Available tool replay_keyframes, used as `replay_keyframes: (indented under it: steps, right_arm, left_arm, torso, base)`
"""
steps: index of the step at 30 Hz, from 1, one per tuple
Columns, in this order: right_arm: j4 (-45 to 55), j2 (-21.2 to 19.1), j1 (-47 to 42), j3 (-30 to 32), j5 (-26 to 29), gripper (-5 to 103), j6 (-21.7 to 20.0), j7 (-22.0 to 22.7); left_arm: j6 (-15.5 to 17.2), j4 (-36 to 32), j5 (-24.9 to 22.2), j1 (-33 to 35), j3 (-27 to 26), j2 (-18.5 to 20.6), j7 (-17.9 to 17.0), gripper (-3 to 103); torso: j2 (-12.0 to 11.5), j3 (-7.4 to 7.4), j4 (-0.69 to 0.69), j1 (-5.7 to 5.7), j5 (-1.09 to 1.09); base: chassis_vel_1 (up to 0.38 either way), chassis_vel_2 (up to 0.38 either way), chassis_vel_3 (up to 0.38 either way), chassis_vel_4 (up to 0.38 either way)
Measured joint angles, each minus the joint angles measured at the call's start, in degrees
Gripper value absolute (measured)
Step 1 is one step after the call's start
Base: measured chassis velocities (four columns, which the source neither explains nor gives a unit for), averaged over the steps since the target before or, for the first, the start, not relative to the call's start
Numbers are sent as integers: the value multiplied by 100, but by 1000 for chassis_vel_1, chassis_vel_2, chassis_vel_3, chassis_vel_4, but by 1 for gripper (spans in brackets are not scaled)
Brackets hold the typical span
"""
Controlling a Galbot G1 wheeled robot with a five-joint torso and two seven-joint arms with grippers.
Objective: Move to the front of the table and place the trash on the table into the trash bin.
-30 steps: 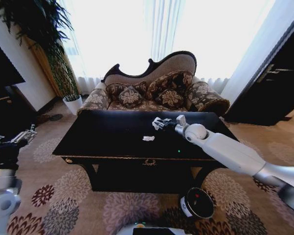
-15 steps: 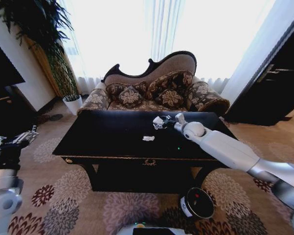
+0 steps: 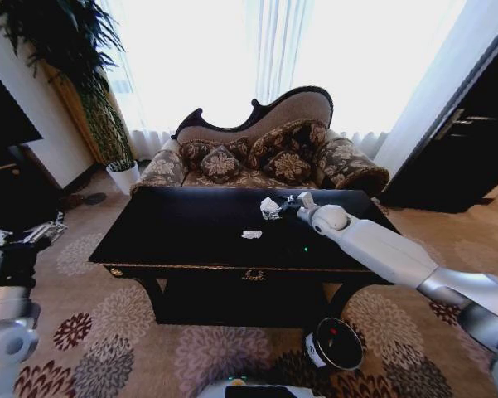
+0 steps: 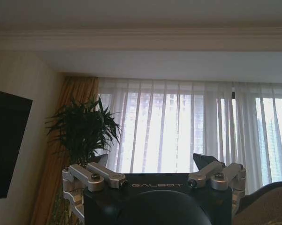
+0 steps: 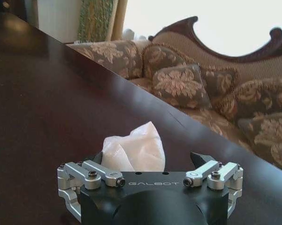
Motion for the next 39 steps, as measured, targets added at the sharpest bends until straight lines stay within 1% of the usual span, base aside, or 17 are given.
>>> replay_keyframes:
  steps: [5,12,13,15,18,21,22,23,25,26,27,28,30,31,33,38,39]
  right_arm:
    - [10,0,61,-11,127,100,-201,22]
    - [8,-1,-12,9,98,100,-159,-28]
    - [9,-2,-36,19,80,96,-121,-77]
    - [9,-3,-47,24,76,96,-101,-98]
    - [17,-27,-73,47,69,80,-56,-165]
    - [39,-47,-92,68,70,75,-41,-184]
    - [74,-79,-123,96,82,64,-9,-219]
    - [74,-79,-123,96,82,64,-9,-219]
    - [123,-127,-175,150,100,53,34,-261]
    - [123,-127,-175,150,100,53,34,-261]
    - [170,-172,-227,201,140,47,86,-298]
    - [199,-198,-260,233,173,47,140,-329]
    - [294,-271,-357,346,282,35,287,-432]
    - [294,-271,-357,346,282,35,287,-432]
    - [469,-363,-488,539,452,25,414,-512]
    - [780,-570,-816,1036,685,14,651,-793]
    - [879,-680,-982,1290,751,4,748,-932]
  left_arm:
    - [-3,31,1,-18,22,-2,1,100]
    - [-6,59,31,-44,76,-10,2,100]
    - [-7,65,40,-47,87,-10,2,100]
    - [-7,70,44,-47,90,-10,2,100]
    - [-10,80,49,-52,95,-9,2,100]
    - [-11,80,50,-52,102,-10,2,100]
    - [-13,79,52,-53,111,-15,2,100]
    - [-13,79,52,-53,111,-15,2,100]
    - [-18,79,54,-54,115,-19,3,100]
    - [-18,79,54,-54,115,-19,3,100]
    - [-21,75,54,-54,115,-21,2,100]
    - [-23,69,55,-52,115,-22,2,100]
    - [-27,47,54,-44,115,-25,2,100]
    - [-27,47,54,-44,115,-25,2,100]
    - [-31,16,52,-31,111,-30,3,100]
    - [-33,-58,19,-4,78,-32,3,100]
    - [-33,-92,0,13,62,-32,2,100]
  torso:
    - [0,0,-1,0,0]
    - [1,-1,-2,-1,0]
    - [1,-1,-2,-1,0]
    - [1,-1,-1,-1,0]
    - [1,-1,1,-1,1]
    - [1,0,1,-1,1]
    - [0,0,1,0,1]
    - [0,0,1,0,1]
    - [0,1,1,0,2]
    - [0,1,1,0,2]
    - [0,1,0,0,1]
    - [-1,2,0,0,2]
    - [-2,3,-1,1,3]
    - [-2,3,-1,1,3]
    - [-2,3,-1,2,2]
    - [-2,1,0,1,0]
    - [-2,1,0,1,0]
  base:
    - [0,0,0,0]
    - [0,0,0,0]
    - [0,0,0,0]
    - [0,0,0,0]
    - [0,0,0,0]
    - [0,0,0,0]
    - [0,0,0,0]
    - [0,0,0,0]
    - [0,0,0,0]
    - [0,0,0,0]
    - [0,0,0,0]
    - [0,0,0,0]
    - [0,0,0,0]
    - [0,0,0,0]
    - [0,0,0,0]
    - [0,0,0,0]
    - [0,0,0,0]
